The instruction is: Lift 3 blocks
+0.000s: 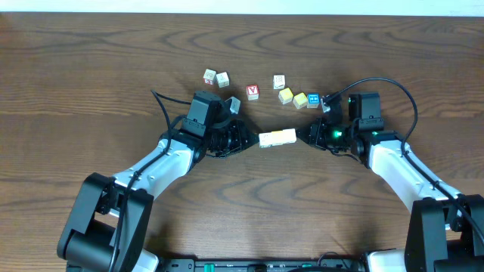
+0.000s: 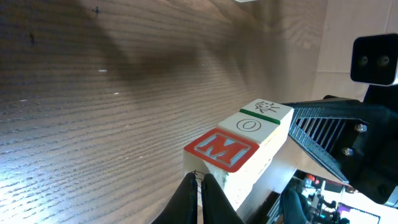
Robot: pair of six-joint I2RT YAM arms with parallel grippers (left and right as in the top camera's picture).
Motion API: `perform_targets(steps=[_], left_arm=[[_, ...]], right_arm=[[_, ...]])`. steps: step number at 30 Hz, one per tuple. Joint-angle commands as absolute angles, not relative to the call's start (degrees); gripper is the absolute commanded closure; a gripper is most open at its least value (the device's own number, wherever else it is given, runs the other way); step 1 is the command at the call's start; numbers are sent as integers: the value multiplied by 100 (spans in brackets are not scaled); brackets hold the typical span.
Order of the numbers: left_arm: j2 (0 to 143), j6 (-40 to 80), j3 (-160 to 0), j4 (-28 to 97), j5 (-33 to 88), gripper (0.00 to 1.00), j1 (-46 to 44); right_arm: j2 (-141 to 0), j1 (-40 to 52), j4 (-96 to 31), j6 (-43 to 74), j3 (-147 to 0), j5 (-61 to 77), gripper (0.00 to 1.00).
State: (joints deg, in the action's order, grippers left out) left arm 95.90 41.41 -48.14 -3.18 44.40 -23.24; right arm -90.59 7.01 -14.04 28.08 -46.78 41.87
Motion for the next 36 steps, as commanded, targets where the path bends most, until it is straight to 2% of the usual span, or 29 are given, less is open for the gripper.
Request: perform_targets(steps=[1,36], left_arm=[[9609,4235,-4993,-530,5052,93,-2565],[9612,4233,-4993,-528,5030,93,-2565]], right_arm=[[-8934,1323,-1435,2869,-4724,5787,99],[-8936,1323,-1461,2867,-4724,5684,99]])
